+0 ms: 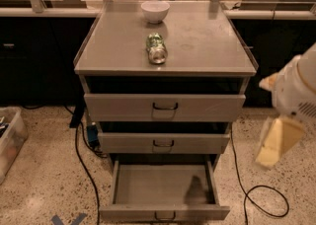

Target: Close bottom drawer

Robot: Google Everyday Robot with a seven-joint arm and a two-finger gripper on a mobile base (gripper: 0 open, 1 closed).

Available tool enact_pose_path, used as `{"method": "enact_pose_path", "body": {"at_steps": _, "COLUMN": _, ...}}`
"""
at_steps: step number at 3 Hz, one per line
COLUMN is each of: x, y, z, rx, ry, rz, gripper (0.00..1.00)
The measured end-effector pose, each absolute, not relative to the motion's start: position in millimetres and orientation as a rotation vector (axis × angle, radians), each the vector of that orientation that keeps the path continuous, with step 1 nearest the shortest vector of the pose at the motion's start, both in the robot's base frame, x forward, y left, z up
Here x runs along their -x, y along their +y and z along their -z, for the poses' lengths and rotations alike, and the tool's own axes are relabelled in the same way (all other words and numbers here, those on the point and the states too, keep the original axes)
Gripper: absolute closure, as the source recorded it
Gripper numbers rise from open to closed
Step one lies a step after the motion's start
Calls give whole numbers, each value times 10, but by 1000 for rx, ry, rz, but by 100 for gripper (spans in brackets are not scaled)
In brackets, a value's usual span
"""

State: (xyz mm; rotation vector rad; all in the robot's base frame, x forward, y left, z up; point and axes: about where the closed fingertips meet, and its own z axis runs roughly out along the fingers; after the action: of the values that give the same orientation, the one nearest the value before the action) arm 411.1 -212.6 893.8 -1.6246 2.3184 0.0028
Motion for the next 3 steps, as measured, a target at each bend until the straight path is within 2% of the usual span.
{"method": "enact_pose_path", "body": {"at_steps": 2, "x": -3825, "y": -2273, "z": -7428, "rx": 1561, "ry": 2485, "rz": -238, "gripper": 0}}
{"method": "enact_pose_path", "body": {"at_steps": 3, "x": -3713, "y": -2374, "z": -7059, "rx": 1508, "ry": 2481, "rz": -374, "gripper": 0}}
